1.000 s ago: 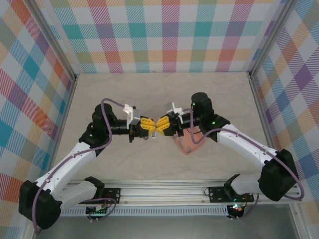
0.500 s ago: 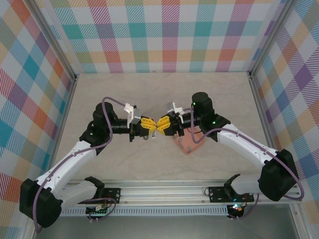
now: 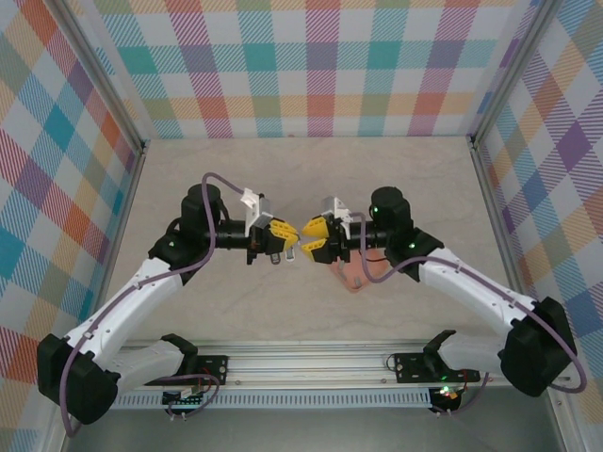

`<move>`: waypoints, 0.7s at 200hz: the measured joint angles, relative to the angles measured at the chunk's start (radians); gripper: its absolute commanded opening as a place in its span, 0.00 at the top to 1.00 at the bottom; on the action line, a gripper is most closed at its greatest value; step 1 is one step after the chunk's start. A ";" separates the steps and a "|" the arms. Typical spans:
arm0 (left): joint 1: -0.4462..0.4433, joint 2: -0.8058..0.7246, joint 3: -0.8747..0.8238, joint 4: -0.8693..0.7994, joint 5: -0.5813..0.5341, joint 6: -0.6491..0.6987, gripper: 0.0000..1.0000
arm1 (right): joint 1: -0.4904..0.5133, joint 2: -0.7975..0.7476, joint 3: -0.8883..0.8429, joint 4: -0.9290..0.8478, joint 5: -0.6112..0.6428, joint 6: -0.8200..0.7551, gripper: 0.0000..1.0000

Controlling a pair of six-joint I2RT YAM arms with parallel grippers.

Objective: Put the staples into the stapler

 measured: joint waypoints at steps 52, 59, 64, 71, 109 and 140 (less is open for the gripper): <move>-0.004 0.074 0.022 -0.123 -0.330 -0.231 0.91 | 0.000 -0.079 -0.131 0.029 0.240 0.113 0.55; -0.005 0.090 0.023 -0.145 -0.385 -0.268 0.91 | 0.000 -0.081 -0.145 0.029 0.262 0.127 0.55; -0.005 0.103 0.024 -0.166 -0.428 -0.301 0.91 | 0.000 -0.081 -0.152 0.029 0.275 0.132 0.55; -0.005 0.121 0.029 -0.193 -0.482 -0.341 0.91 | 0.000 -0.081 -0.161 0.027 0.294 0.143 0.55; -0.005 0.236 0.052 -0.280 -0.694 -0.545 0.91 | 0.000 -0.078 -0.169 0.019 0.360 0.184 0.56; -0.010 0.327 0.056 -0.304 -0.795 -0.658 0.91 | 0.000 -0.054 -0.169 0.018 0.387 0.206 0.57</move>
